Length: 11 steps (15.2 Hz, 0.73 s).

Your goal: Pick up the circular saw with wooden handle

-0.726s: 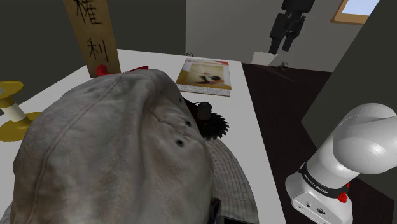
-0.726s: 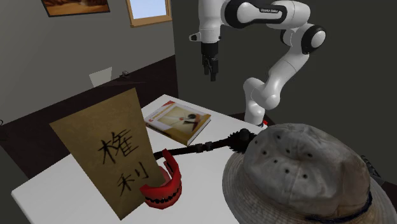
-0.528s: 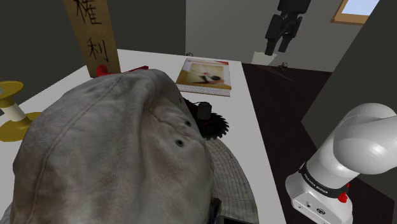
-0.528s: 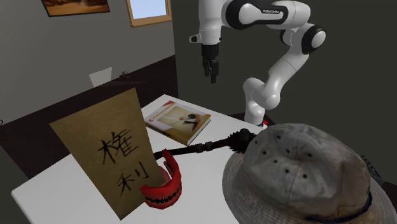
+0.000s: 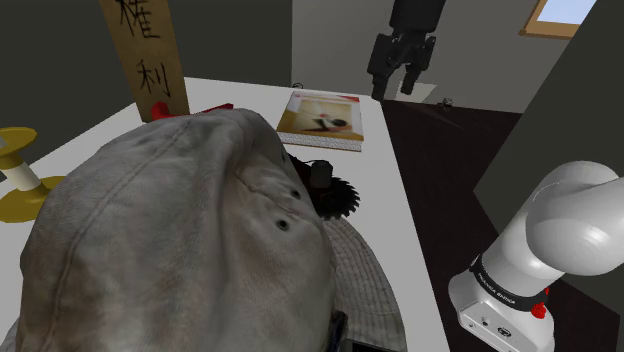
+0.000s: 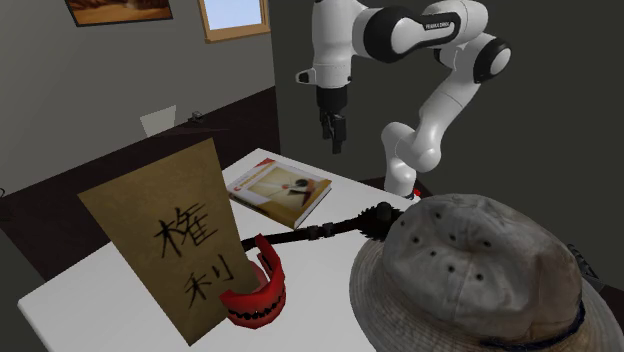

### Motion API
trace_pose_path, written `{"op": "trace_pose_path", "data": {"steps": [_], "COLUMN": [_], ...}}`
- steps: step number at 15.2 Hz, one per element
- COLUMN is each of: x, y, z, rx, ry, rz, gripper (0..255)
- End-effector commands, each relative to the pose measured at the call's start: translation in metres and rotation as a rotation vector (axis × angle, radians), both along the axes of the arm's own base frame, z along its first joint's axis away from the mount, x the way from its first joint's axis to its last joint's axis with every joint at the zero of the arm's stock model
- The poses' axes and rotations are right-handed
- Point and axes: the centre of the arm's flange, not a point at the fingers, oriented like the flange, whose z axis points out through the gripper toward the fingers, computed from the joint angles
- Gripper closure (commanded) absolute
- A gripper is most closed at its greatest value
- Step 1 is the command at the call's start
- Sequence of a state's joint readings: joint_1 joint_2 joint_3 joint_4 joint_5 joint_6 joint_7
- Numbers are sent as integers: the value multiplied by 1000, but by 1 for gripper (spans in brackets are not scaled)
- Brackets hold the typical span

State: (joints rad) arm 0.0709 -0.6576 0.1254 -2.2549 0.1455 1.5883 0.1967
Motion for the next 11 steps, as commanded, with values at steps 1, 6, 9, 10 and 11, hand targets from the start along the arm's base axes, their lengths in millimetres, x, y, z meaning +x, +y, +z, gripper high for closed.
{"op": "trace_pose_path", "data": {"steps": [1,6,9,10,11], "x": [7,27,40,44,49], "y": [26,88,125,137,150], "z": [-5,-16,-23,-25,-28], "rx": [0,-4,-6,-6,-7], "ry": [1,3,4,4,4], "rz": [-13,-41,-58,-64,-70], "gripper": [0,0,0,0,0]}}
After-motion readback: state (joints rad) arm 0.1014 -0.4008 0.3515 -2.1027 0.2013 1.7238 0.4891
